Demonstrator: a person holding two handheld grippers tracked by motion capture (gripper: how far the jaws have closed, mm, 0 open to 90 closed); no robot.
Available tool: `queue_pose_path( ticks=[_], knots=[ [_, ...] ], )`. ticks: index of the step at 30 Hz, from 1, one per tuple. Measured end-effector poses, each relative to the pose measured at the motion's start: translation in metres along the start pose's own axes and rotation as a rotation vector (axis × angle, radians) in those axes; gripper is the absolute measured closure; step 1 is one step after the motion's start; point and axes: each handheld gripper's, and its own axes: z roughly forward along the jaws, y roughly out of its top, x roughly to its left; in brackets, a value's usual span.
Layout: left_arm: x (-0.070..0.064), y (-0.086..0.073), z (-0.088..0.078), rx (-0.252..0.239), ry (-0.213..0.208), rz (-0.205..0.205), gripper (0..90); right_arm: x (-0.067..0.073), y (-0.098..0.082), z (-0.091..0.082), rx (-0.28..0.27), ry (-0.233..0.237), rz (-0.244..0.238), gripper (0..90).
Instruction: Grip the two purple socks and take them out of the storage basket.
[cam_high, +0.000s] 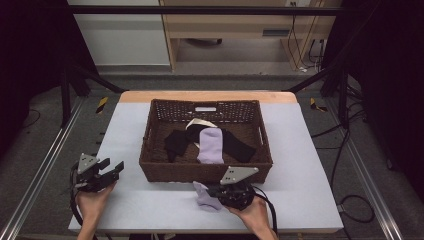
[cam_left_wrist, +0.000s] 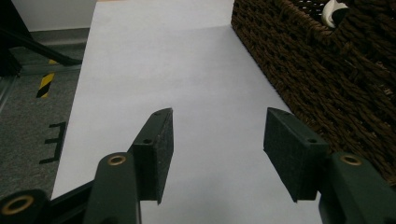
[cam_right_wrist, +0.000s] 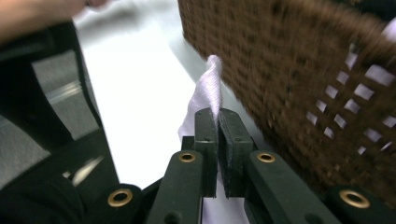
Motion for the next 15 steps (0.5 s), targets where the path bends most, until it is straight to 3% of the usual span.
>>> queue_pose_path(
  ticks=[5,7,10,15],
  knots=[
    [0.001,0.0,-0.001,-0.002,-0.003,-0.008,42.5,-0.001,-0.004,0.012,0.018,-0.049,-0.007,83.3],
    [0.001,0.0,-0.001,-0.002,-0.004,-0.011,42.5,0.001,-0.005,0.017,0.044,-0.088,-0.029,81.2],
    [0.002,0.0,-0.002,-0.006,0.0,-0.017,42.5,0.002,-0.006,0.022,0.055,-0.107,-0.045,76.5],
    [0.003,0.0,-0.002,-0.001,0.005,-0.024,42.4,0.002,-0.001,0.007,-0.004,-0.114,-0.019,71.9]
  ],
)
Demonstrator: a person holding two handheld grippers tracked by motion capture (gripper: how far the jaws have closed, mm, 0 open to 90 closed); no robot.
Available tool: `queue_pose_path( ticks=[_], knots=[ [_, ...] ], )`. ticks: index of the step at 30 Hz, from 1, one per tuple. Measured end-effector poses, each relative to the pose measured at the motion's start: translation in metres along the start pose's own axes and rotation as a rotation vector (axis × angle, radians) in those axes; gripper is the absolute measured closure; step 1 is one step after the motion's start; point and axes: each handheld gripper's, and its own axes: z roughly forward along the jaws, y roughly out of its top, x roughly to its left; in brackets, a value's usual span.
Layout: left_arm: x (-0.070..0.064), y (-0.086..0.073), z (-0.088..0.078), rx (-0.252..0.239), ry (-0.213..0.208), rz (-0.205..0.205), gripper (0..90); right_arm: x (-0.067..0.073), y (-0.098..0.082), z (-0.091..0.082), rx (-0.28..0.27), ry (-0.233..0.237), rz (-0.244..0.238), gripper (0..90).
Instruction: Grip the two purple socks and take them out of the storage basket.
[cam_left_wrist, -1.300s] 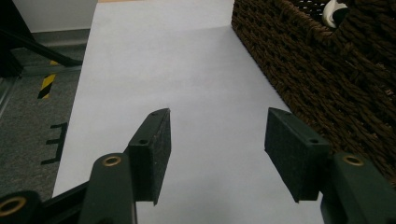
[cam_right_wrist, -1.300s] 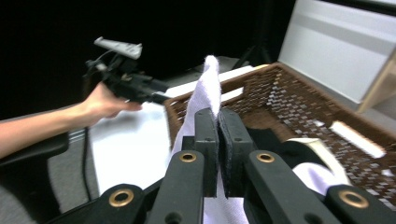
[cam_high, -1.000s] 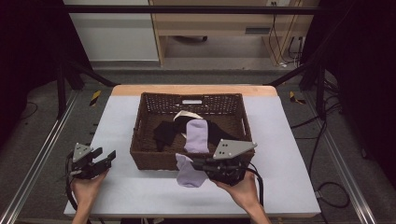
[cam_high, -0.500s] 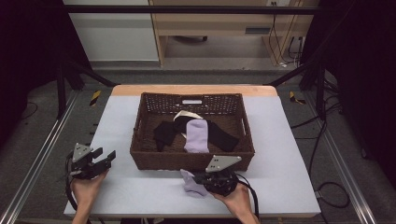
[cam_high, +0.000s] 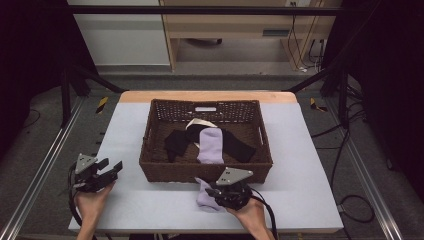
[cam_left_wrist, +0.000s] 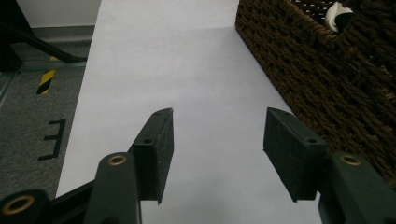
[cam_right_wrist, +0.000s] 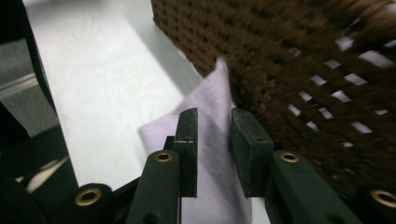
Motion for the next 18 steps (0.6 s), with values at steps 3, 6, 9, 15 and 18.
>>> queue_pose_path(
  ticks=[3,6,9,15,18],
  knots=[
    [0.0,0.0,0.0,-0.002,0.003,0.002,42.4,-0.001,0.003,-0.006,-0.027,0.005,0.018,69.3],
    [-0.001,0.0,0.0,-0.001,0.005,0.004,42.4,-0.001,0.009,-0.014,-0.058,0.017,0.031,69.3],
    [0.0,0.0,0.0,-0.002,0.003,0.003,42.4,-0.001,0.015,-0.021,-0.097,0.022,0.028,64.4],
    [0.0,0.0,0.001,0.0,0.003,0.003,42.4,-0.004,0.02,-0.026,-0.112,-0.029,0.03,60.9],
    [-0.001,0.0,0.0,-0.003,0.002,0.008,42.4,-0.007,0.023,-0.032,-0.125,-0.054,0.035,61.9]
  ],
)
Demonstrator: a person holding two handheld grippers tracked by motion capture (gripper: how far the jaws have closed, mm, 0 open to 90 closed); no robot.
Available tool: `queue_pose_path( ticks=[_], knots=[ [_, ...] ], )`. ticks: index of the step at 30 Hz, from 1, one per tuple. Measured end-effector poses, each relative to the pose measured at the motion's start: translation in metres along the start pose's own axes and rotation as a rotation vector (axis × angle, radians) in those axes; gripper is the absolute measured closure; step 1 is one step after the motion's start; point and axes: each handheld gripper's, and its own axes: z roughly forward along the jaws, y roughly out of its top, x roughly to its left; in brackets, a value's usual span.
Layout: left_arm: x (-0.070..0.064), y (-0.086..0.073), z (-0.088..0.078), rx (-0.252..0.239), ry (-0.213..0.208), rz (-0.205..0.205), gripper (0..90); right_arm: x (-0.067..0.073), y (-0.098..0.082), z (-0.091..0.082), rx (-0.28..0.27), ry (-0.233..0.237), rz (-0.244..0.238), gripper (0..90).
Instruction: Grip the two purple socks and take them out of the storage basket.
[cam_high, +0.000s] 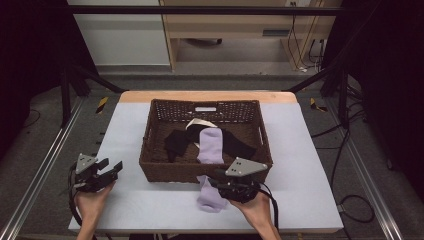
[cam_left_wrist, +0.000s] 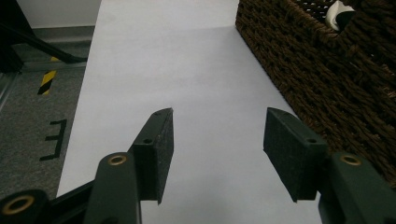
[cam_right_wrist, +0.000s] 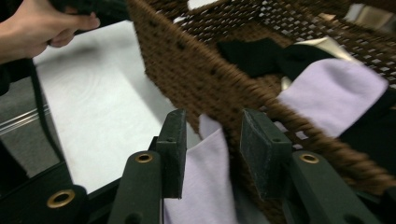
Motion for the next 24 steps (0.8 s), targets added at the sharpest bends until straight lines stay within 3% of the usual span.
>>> queue_pose_path(
  ticks=[6,12,14,21,24],
  knots=[
    [0.0,0.0,-0.001,0.0,-0.001,0.001,42.4,-0.006,0.02,-0.009,-0.058,-0.013,0.011,63.3],
    [0.001,0.0,0.0,0.003,-0.006,0.001,42.3,-0.012,0.051,-0.012,-0.109,-0.071,-0.01,59.9],
    [0.001,0.0,0.0,0.001,-0.006,0.001,42.3,-0.014,0.055,-0.012,-0.115,-0.079,-0.005,59.5],
    [0.001,0.0,0.0,0.0,-0.006,-0.001,42.4,-0.04,0.089,0.001,-0.134,-0.164,0.032,55.1],
    [0.002,0.0,0.0,0.001,-0.005,-0.002,42.4,-0.046,0.096,0.006,-0.133,-0.166,0.038,55.4]
  ],
)
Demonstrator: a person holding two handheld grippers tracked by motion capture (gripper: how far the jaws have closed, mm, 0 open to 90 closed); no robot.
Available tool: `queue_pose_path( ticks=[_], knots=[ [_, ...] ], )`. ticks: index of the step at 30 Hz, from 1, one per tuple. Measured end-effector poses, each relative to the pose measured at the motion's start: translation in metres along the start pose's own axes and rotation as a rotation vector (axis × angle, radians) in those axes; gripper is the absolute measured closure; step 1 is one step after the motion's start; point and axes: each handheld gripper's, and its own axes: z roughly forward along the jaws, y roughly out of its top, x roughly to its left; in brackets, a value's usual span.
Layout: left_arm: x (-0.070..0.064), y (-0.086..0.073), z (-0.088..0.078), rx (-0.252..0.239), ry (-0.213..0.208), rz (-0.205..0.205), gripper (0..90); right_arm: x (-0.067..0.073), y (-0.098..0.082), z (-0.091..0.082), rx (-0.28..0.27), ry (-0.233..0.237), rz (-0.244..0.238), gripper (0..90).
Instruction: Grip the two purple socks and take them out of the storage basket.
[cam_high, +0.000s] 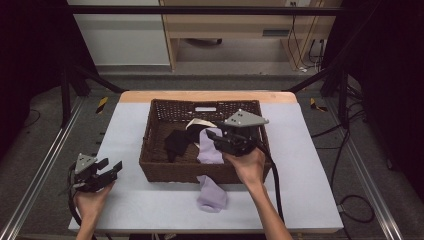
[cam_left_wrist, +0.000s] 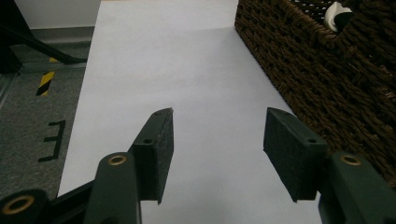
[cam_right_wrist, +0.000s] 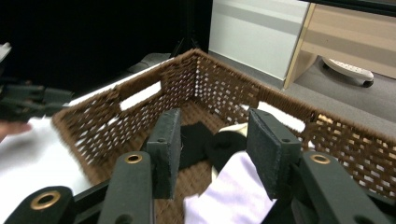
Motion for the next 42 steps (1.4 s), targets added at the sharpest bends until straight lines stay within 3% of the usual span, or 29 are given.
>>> queue_pose_path(
  ticks=[4,5,12,16,17,22,27,35,42],
  knots=[
    [0.0,0.0,0.001,0.002,0.0,0.001,42.5,-0.007,0.008,0.017,0.029,-0.041,-0.014,53.9],
    [0.0,0.0,0.001,0.004,-0.001,0.001,42.4,-0.011,0.011,0.026,0.035,-0.072,-0.013,52.9],
    [0.0,0.001,0.001,0.005,-0.001,0.008,42.5,-0.028,0.018,0.058,0.095,-0.136,-0.032,51.0],
    [0.0,0.001,0.002,0.003,-0.002,0.006,42.5,-0.036,0.02,0.068,0.113,-0.143,-0.031,50.7],
    [-0.001,0.001,0.002,0.004,-0.004,0.008,42.6,-0.043,0.02,0.074,0.108,-0.138,0.001,49.8],
    [-0.001,0.001,0.002,0.002,-0.005,0.009,42.5,-0.055,0.014,0.086,0.129,-0.151,0.039,48.8],
    [-0.002,0.001,0.002,0.004,-0.004,0.01,42.6,-0.061,0.006,0.098,0.178,-0.172,0.033,48.9],
    [-0.001,0.001,0.002,0.003,-0.005,0.01,42.7,-0.07,-0.013,0.117,0.227,-0.157,0.076,49.0],
    [-0.002,0.001,0.003,0.004,-0.008,0.011,42.8,-0.073,-0.025,0.124,0.294,-0.162,0.083,49.7]
  ],
)
